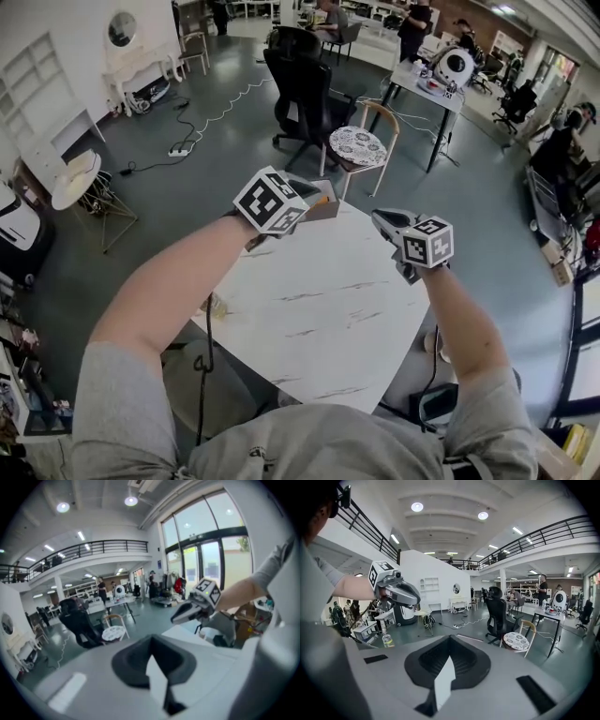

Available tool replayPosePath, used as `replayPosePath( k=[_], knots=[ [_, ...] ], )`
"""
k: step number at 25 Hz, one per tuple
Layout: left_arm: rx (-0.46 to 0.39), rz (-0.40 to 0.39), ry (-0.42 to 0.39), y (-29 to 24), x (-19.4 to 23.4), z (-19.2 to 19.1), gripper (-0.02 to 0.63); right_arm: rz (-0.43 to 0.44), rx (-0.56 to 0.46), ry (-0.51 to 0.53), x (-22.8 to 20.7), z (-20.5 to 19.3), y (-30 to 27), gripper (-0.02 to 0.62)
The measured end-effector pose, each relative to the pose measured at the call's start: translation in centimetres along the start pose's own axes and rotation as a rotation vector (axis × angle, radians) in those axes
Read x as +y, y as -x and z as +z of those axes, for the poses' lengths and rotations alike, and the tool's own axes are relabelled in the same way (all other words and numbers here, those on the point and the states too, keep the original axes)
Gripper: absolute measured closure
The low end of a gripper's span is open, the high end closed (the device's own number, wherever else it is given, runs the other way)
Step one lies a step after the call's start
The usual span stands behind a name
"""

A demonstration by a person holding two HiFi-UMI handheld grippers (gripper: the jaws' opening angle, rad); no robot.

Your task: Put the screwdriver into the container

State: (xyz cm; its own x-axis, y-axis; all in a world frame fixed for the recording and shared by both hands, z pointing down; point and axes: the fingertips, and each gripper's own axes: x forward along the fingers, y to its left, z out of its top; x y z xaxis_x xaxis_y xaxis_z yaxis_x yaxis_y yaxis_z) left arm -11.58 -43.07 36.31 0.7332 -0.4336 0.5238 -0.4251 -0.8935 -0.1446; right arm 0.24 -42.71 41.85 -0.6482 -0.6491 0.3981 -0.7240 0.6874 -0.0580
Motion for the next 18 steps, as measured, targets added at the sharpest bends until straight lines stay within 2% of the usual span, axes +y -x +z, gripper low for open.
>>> replayPosePath(
  k=[4,9,18],
  knots=[
    [-0.045,0.008,0.059,2.9,-2.6,-1.4,0.603,-0.015,-0.005,-0.002,2.2,0.2,2.1,0.586],
    [-0.143,0.084,0.162,5.3,-5.5,-3.4,0.603,-0.048,-0.035,-0.001,3.5,-0.1,5.1,0.586],
    [-0.236,0.240,0.280,7.5,-13.3,-3.9,0.603,0.018,-0.088,0.020,4.5,-1.6,11.5,0.588]
  ],
)
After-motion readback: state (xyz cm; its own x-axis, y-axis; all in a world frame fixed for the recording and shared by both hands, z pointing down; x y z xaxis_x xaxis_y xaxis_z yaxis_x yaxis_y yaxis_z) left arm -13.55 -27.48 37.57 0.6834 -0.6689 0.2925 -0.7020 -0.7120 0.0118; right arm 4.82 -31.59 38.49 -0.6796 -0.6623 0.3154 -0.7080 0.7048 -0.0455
